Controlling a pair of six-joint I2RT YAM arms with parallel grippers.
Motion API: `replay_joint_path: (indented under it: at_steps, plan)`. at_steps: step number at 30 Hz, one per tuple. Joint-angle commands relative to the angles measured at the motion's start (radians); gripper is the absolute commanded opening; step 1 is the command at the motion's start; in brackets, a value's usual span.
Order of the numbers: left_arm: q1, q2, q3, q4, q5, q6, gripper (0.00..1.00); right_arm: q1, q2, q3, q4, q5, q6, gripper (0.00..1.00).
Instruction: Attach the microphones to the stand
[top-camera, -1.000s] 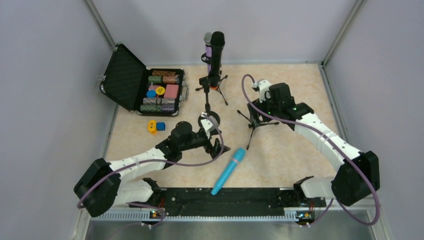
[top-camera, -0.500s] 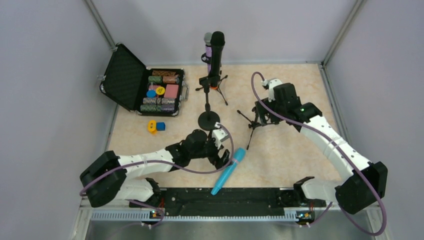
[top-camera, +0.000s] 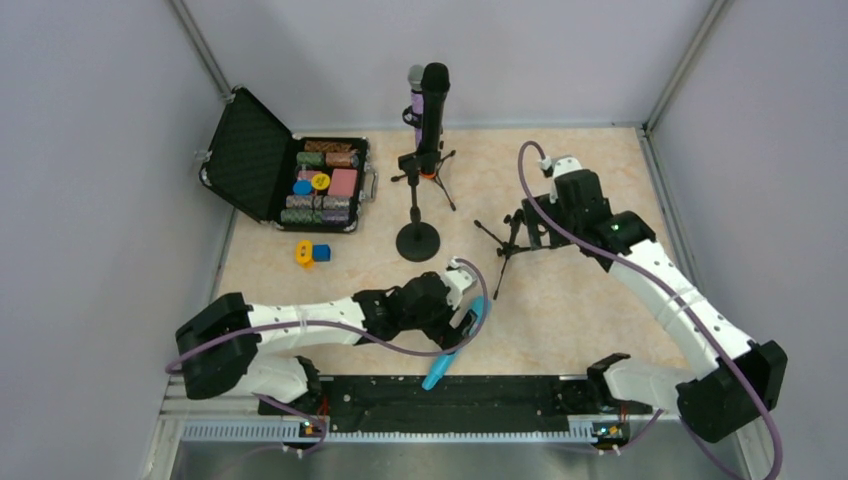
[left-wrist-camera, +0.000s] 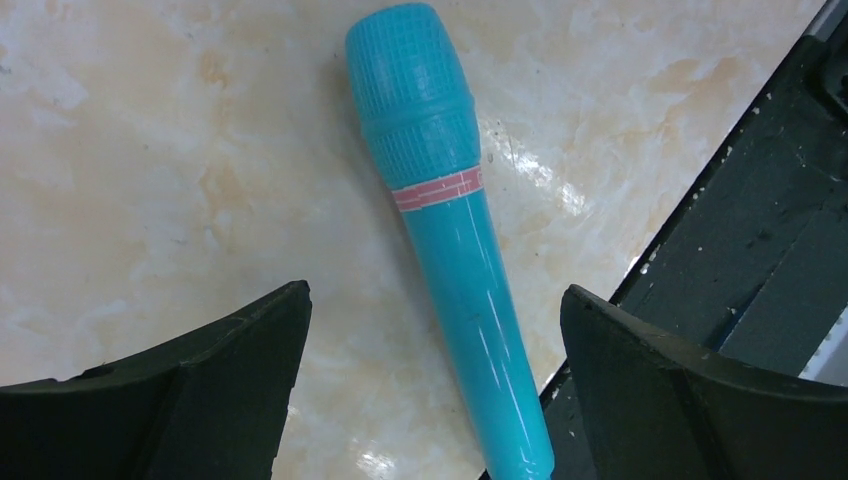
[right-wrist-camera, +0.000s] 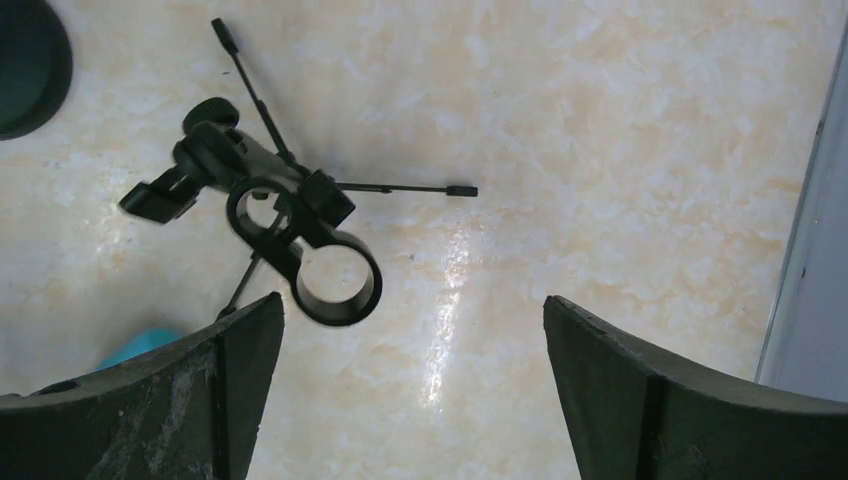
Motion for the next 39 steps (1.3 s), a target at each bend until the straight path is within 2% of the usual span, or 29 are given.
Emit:
replay_joint_path:
  at_steps: [1, 8, 12, 16, 19, 20, 21, 24, 25, 29, 34, 39]
  plan:
    - [-0.072, 0.016, 0.070, -0.158, -0.092, -0.078, 0.99, 0.010, -0.131, -0.015, 0.096, -0.094, 0.038, 0.99]
    - [-0.151, 0.061, 0.095, -0.278, -0.149, -0.175, 0.98, 0.009, -0.214, -0.080, 0.235, -0.305, 0.137, 0.99]
    - [-0.189, 0.107, 0.115, -0.317, -0.200, -0.213, 0.97, 0.007, -0.207, -0.077, 0.253, -0.367, 0.186, 0.99]
    - [-0.218, 0.161, 0.148, -0.346, -0.241, -0.213, 0.89, -0.002, -0.193, -0.078, 0.253, -0.390, 0.202, 0.99]
    - [-0.232, 0.205, 0.178, -0.371, -0.230, -0.200, 0.73, -0.014, -0.190, -0.079, 0.257, -0.395, 0.209, 0.99]
    - [-0.236, 0.217, 0.184, -0.375, -0.223, -0.196, 0.64, -0.017, -0.190, -0.080, 0.261, -0.400, 0.211, 0.99]
    - [-0.240, 0.228, 0.186, -0.378, -0.209, -0.193, 0.53, -0.023, -0.188, -0.083, 0.266, -0.405, 0.216, 0.99]
    - [-0.241, 0.263, 0.189, -0.377, -0.157, -0.167, 0.07, -0.045, -0.186, -0.089, 0.281, -0.435, 0.242, 0.99]
    - [-0.242, 0.274, 0.194, -0.381, -0.147, -0.160, 0.00, -0.050, -0.185, -0.091, 0.287, -0.444, 0.248, 0.99]
    - [-0.242, 0.294, 0.210, -0.395, -0.148, -0.147, 0.00, -0.065, -0.176, -0.083, 0.299, -0.473, 0.265, 0.99]
    - [-0.238, 0.236, 0.205, -0.350, -0.152, -0.126, 0.00, -0.070, -0.172, -0.063, 0.303, -0.484, 0.264, 0.99]
    - [-0.210, 0.171, 0.196, -0.256, -0.029, -0.116, 0.00, -0.073, -0.171, -0.056, 0.316, -0.496, 0.262, 0.99]
